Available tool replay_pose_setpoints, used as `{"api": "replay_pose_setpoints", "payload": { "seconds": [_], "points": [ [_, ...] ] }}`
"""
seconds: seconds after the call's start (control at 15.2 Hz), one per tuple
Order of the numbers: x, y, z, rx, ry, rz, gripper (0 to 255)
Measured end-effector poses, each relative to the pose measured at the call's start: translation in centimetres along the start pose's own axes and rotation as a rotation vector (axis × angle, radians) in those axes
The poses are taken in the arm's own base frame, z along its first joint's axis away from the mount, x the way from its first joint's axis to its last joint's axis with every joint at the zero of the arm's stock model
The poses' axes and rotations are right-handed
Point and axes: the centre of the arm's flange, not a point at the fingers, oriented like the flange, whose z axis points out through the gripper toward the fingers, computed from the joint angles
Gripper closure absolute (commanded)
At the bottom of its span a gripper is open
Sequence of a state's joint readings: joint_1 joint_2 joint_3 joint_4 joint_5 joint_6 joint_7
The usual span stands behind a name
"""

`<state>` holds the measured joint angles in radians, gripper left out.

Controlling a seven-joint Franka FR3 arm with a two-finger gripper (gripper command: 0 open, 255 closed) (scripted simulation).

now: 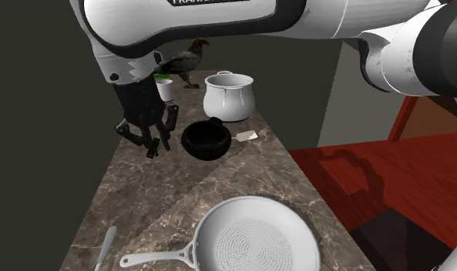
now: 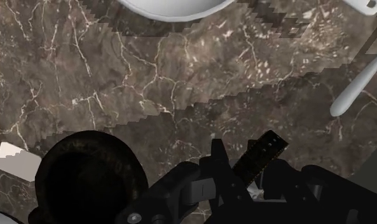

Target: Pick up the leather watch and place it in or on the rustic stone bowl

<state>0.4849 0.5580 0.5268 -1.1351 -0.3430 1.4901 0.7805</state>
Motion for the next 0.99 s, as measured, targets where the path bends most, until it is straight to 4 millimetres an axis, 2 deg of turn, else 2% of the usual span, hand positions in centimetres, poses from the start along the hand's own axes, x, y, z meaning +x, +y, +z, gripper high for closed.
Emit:
{"api": "replay_pose_setpoints", "payload": {
  "seconds": [0.2, 0.33, 0.99],
  "points": [
    [0.1, 0.3, -1.6, 0.0, 0.0, 0.0, 255],
    [0.5, 1.6, -1.6, 0.0, 0.0, 0.0, 255],
    [5.7, 13.3, 0.1, 0.0, 0.0, 0.002, 255]
  ]
}}
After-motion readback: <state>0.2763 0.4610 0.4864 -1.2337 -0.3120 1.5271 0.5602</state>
